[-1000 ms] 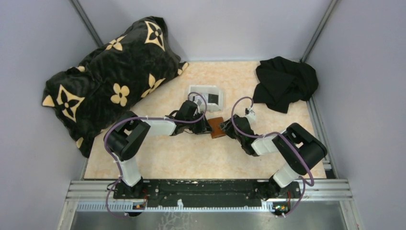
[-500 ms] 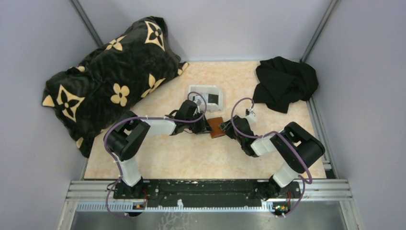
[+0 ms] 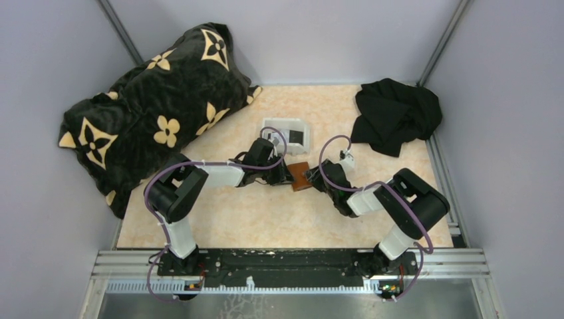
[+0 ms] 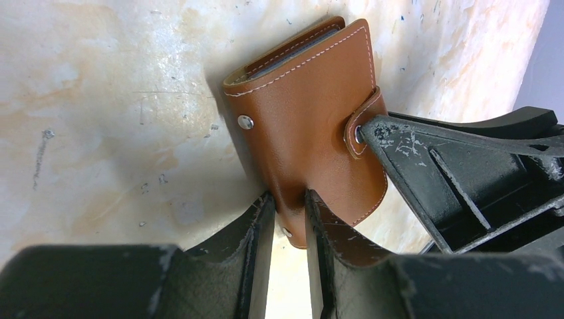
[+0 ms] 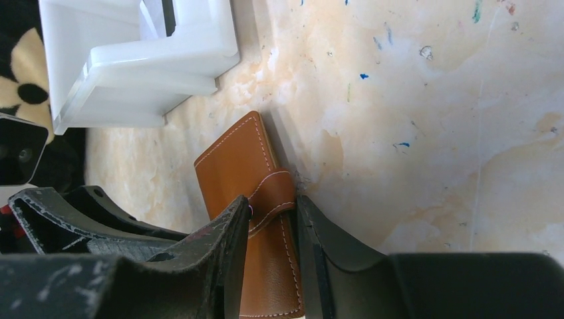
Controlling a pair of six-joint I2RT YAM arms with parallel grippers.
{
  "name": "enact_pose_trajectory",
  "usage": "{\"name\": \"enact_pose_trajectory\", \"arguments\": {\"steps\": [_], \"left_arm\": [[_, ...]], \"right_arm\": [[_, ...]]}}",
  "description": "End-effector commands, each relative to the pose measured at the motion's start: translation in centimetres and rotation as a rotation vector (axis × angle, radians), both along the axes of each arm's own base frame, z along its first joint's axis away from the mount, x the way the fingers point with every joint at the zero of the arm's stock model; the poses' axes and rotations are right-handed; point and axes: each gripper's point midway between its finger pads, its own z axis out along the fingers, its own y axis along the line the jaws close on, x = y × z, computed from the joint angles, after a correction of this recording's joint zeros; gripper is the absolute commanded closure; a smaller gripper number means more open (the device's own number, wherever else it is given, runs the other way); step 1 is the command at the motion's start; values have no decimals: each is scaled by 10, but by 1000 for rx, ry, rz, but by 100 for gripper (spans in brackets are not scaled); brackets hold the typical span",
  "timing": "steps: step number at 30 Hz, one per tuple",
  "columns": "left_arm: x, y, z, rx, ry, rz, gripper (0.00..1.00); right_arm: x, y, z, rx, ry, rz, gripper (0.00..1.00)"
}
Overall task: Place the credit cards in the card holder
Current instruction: Close the card holder at the center of the board.
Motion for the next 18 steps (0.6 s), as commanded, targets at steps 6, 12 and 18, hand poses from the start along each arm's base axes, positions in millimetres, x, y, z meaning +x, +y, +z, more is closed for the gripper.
{"name": "enact_pose_trajectory", "arguments": {"steps": [6, 12, 18], "left_arm": [[-43, 58, -85, 317, 173, 0, 67], [-44, 56, -85, 314, 177, -5, 68], [-45, 55, -86, 315, 188, -9, 68]], "right_arm": [[-120, -11, -102, -270, 468, 283, 68], [-125, -14, -105, -316, 484, 298, 68], [-131, -14, -113, -371, 510, 327, 68]]}}
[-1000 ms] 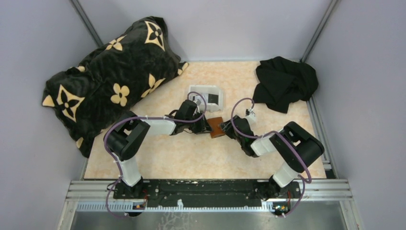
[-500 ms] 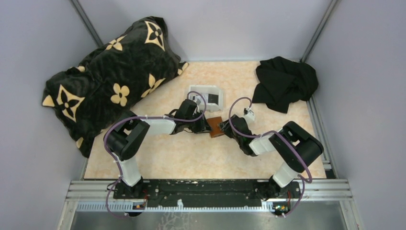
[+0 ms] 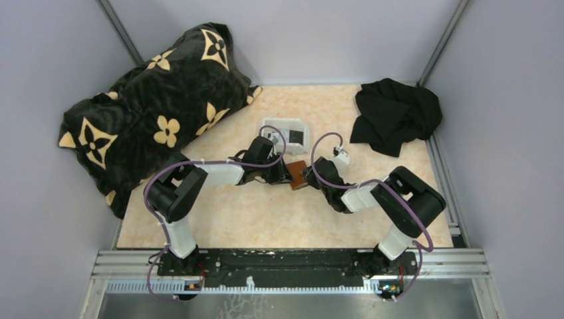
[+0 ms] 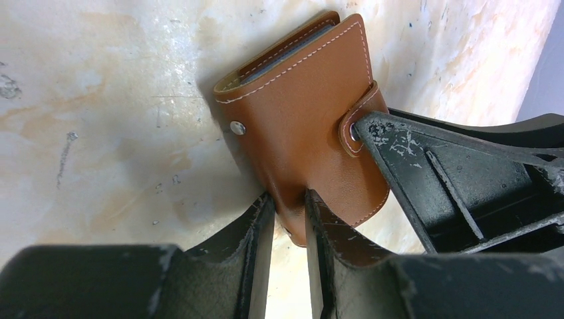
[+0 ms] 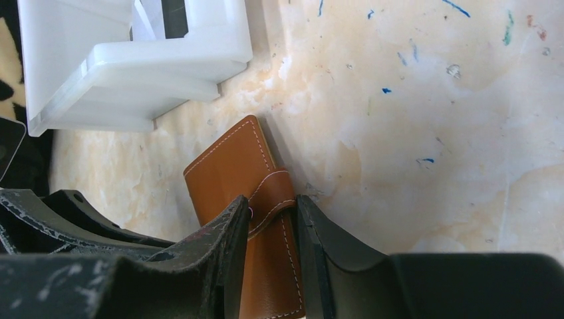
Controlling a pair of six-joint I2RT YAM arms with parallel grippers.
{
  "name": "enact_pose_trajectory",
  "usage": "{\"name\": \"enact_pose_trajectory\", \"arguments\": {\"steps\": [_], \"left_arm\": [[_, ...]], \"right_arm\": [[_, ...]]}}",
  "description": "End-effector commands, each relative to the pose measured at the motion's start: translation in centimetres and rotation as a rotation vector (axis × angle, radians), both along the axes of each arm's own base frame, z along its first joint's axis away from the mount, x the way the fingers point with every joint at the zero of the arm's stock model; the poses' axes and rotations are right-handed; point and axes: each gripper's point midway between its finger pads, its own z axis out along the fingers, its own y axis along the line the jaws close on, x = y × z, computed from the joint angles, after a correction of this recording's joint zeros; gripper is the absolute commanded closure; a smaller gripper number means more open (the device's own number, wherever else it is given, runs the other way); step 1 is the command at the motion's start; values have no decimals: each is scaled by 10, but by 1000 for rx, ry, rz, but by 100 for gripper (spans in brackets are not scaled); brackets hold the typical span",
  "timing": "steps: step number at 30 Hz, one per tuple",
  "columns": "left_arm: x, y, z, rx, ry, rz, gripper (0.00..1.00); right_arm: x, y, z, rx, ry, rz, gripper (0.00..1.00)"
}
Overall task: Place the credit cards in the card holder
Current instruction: Close the card holder at the center of the board.
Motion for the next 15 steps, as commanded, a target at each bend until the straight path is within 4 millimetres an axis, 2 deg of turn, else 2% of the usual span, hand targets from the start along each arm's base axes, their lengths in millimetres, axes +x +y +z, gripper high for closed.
{"name": "enact_pose_trajectory", "arguments": {"steps": [1, 15], "left_arm": [[-48, 52, -85, 297, 176, -19, 68], [-42, 53, -83, 330, 179, -15, 68]], "right_arm": [[-138, -21, -114, -279, 538, 294, 68], [-151, -31, -121, -404, 565, 307, 69]]}}
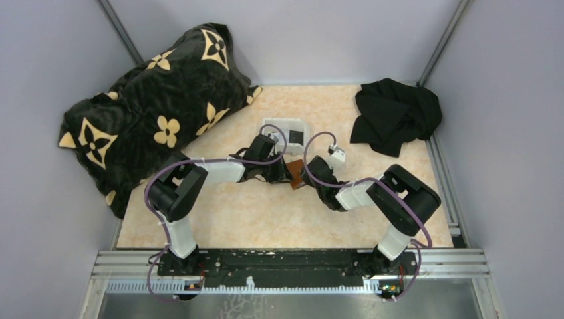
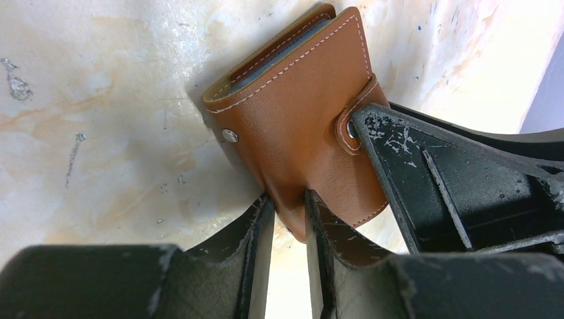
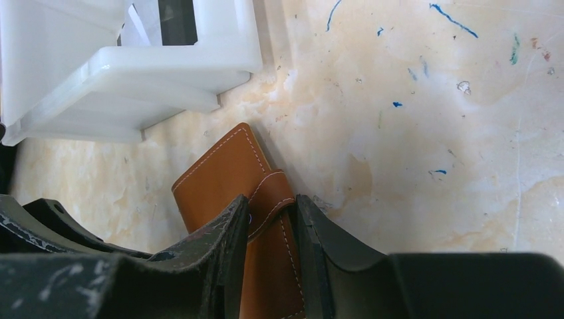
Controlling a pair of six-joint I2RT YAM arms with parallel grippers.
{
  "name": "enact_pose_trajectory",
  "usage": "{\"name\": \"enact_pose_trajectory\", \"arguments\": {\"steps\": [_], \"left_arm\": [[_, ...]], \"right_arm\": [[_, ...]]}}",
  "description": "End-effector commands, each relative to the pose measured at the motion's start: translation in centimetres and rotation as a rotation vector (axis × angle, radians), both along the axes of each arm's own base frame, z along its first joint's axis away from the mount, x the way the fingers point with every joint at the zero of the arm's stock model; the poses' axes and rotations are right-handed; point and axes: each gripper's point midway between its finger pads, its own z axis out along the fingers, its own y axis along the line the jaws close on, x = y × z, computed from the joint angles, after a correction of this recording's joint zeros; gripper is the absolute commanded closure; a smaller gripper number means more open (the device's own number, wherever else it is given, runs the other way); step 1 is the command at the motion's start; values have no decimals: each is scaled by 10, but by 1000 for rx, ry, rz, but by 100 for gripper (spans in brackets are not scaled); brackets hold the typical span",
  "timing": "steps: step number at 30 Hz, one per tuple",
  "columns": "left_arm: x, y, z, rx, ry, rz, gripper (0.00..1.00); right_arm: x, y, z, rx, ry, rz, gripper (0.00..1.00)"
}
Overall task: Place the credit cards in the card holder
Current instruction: Close the card holder at the center of the board.
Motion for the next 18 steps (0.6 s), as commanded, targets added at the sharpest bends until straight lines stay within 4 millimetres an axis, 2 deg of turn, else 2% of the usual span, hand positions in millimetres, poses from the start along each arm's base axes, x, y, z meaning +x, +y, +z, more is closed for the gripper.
{"name": "enact_pose_trajectory", "arguments": {"steps": [1, 9, 18], "left_arm": [[-44, 52, -83, 311, 155, -24, 68], [-37, 53, -76, 337, 133, -24, 68], [-12, 58, -52, 336, 81, -5, 69]], "right_arm": [[-157, -37, -119, -312, 603, 294, 69], [-162, -39, -120, -402, 599, 295, 69], [-175, -56, -131, -505, 629, 276, 69]]}}
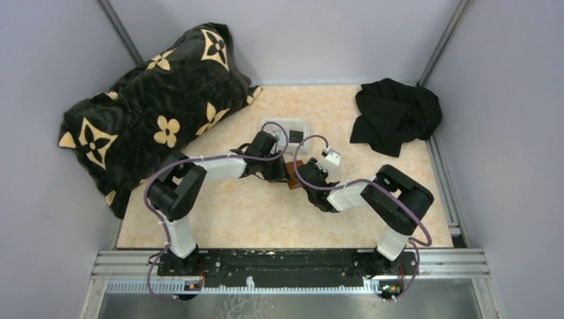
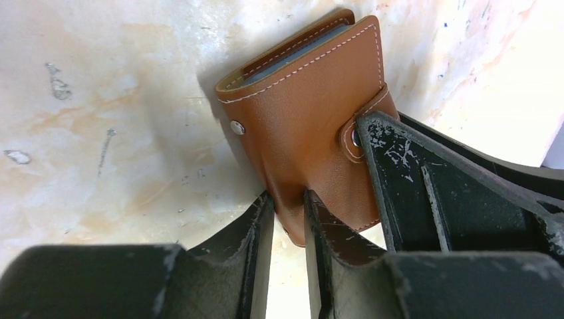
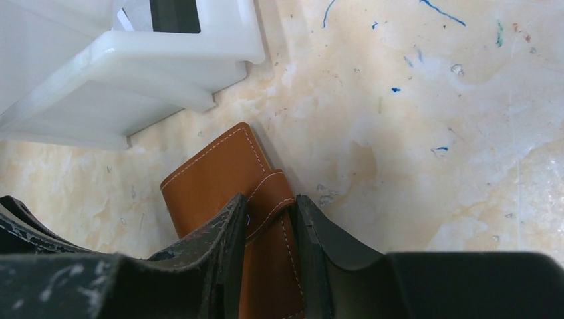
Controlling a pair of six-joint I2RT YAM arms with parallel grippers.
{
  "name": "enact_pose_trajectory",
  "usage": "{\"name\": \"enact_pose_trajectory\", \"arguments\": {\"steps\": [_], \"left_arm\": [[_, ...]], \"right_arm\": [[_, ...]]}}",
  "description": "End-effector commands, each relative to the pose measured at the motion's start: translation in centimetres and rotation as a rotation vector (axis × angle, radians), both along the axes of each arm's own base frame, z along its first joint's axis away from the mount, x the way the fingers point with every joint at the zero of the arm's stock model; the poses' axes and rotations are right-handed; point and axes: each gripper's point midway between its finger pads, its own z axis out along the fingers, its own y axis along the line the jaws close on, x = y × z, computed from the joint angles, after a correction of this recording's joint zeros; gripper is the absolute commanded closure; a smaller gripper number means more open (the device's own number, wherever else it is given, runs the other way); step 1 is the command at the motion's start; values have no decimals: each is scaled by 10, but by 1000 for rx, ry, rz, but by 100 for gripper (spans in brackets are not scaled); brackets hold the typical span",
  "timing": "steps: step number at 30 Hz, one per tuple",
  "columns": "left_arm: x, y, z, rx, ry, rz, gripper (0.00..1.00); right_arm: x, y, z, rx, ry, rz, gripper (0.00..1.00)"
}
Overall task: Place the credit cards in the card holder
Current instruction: Close the card holder at the center of the board.
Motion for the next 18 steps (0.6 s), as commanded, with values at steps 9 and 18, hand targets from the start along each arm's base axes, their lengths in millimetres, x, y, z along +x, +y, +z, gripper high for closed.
{"name": "enact_pose_trajectory", "arguments": {"steps": [9, 18], "left_arm": [[-8, 49, -53, 242, 84, 9, 71], [3, 52, -38, 231, 71, 10, 73]], "right_arm": [[-179, -57, -142, -502, 689, 321, 70], [-178, -54, -146, -574, 674, 310, 69]]}}
